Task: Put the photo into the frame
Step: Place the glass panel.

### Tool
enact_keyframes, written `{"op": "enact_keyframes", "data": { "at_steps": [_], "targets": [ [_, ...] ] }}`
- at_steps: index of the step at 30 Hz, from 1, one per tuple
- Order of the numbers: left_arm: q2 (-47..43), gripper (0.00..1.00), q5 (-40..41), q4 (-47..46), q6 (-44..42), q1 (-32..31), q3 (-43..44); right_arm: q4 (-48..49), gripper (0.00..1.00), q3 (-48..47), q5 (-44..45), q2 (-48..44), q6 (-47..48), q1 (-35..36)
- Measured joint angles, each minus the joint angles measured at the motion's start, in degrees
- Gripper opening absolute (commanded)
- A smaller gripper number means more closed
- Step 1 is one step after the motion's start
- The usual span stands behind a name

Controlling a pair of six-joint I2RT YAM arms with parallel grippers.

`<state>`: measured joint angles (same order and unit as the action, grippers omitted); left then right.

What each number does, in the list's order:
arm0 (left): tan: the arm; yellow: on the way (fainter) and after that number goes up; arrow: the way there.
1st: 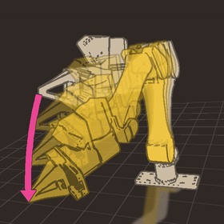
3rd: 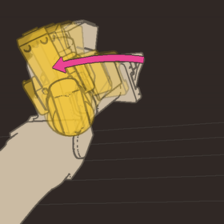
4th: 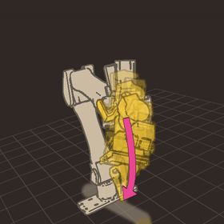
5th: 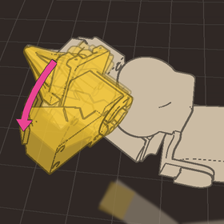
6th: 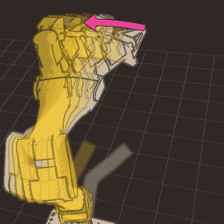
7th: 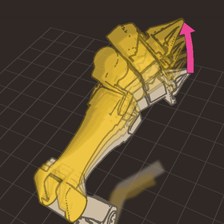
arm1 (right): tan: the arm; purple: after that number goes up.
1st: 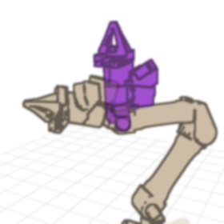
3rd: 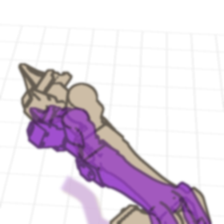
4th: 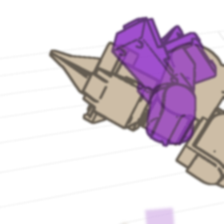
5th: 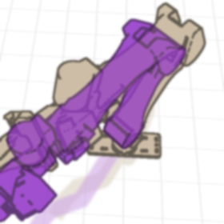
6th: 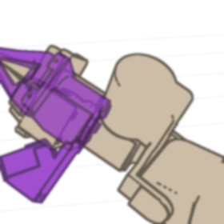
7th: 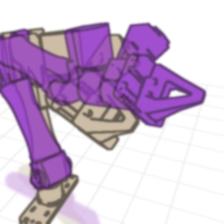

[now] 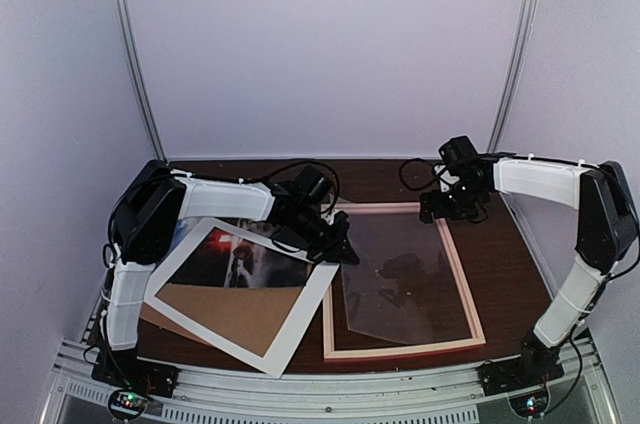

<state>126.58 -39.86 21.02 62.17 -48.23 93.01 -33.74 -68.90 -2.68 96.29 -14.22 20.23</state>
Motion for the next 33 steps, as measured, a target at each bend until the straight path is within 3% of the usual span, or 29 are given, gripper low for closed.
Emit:
{"op": "enact_keyframes", "data": {
  "at_steps": [33],
  "targets": [
    [0.0,0.00,-2.8,-0.4,4.7,0.0,0.0,-0.9,0.93,2.7,1.2,-2.6,1.0,-0.1]
  ]
}}
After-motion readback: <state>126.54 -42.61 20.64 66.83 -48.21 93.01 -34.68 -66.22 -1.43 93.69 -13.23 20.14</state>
